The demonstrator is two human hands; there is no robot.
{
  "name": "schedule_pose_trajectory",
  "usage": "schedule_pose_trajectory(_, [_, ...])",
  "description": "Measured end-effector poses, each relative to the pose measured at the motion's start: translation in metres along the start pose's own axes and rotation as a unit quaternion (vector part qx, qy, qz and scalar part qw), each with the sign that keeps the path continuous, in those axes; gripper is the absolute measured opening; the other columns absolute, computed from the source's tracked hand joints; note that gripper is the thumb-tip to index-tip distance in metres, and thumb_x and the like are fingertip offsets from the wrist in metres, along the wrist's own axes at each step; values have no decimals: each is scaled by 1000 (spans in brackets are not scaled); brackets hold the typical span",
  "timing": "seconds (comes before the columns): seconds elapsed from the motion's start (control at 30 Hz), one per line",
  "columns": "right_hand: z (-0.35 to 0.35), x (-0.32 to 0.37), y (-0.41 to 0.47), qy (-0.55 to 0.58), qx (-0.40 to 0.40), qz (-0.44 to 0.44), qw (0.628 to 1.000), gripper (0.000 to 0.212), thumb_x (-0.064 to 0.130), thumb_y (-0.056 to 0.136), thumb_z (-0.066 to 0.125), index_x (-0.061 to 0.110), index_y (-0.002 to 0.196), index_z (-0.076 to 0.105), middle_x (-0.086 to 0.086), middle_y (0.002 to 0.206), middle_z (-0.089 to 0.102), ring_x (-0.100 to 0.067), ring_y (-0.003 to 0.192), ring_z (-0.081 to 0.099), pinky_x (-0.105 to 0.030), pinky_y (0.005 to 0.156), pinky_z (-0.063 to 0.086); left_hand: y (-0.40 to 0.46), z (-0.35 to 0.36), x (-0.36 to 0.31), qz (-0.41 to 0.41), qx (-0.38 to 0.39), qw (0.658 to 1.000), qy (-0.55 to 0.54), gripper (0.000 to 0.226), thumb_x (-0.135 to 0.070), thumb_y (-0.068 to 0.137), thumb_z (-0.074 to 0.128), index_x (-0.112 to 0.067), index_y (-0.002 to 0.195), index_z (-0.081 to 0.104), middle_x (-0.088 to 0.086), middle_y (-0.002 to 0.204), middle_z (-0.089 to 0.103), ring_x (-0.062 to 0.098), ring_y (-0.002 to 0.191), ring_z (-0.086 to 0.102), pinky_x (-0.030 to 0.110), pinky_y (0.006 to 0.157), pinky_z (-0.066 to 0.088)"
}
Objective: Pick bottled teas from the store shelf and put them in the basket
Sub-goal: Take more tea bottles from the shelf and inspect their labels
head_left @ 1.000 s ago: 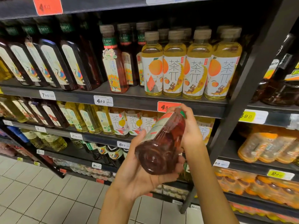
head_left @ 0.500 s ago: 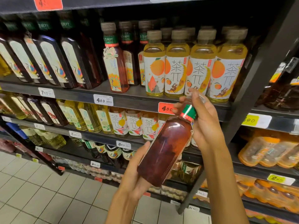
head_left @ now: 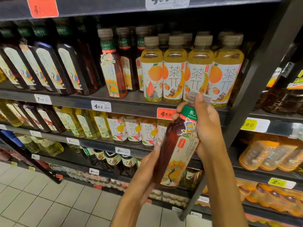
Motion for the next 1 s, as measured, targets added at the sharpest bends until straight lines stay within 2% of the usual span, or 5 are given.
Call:
schedule_pose_trajectory(0.27, [11, -1, -5, 3, 51, 28, 998, 50, 56, 83, 50, 19, 115, 61, -7, 95, 73, -21, 88, 70, -32, 77, 57, -18, 37, 6, -56, 149, 977, -143, 76, -59, 75, 69, 4, 118, 61, 23, 94, 69, 32, 74, 70, 34, 56, 58])
schedule_pose_trajectory(0.37, [22, -9, -10, 69, 85, 62, 992, 54, 56, 85, 50, 13, 115, 62, -14, 89, 70, -27, 81, 69, -36, 73, 56, -26, 42, 12, -53, 194, 968, -152, 71, -57, 77, 67, 2, 116, 63, 21, 98, 69, 32, 82, 69, 35, 68, 58])
schedule_pose_trajectory(0.5, [22, -8, -12, 92, 92, 58, 990, 55, 55, 83, 54, 11, 116, 59, -10, 80, 65, -23, 70, 66, -33, 64, 54, -20, 14, 12, -35, 59, 991, -112, 80, -56, 50, 87, -7, 111, 71, 20, 109, 69, 33, 90, 69, 42, 78, 56])
schedule_pose_trajectory(0.67, [21, 0, -13, 19, 58, -10, 998, 53, 55, 78, 55, 13, 110, 57, -7, 79, 68, -22, 71, 68, -33, 65, 56, -13, 6, -15, 16, -6, 999, -36, 62, -64, 67, 62, -28, 117, 68, 11, 119, 68, 24, 110, 65, 29, 80, 56])
schedule_pose_trajectory(1.0, [28, 16, -19, -142, 56, -89, 984, 34, 44, 81, 58, 18, 104, 57, 2, 80, 71, -13, 83, 70, -24, 76, 53, -21, 1, -48, 216, -138, 959, 123, 54, -79, 65, 56, -32, 88, 72, -2, 88, 75, 11, 81, 72, 18, 62, 55])
Point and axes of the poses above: each hand's wrist, its own y-axis towards the middle knuckle, its own z-axis out of the palm, x = y × z, the point moved 8 cm from there along y, towards the middle knuckle
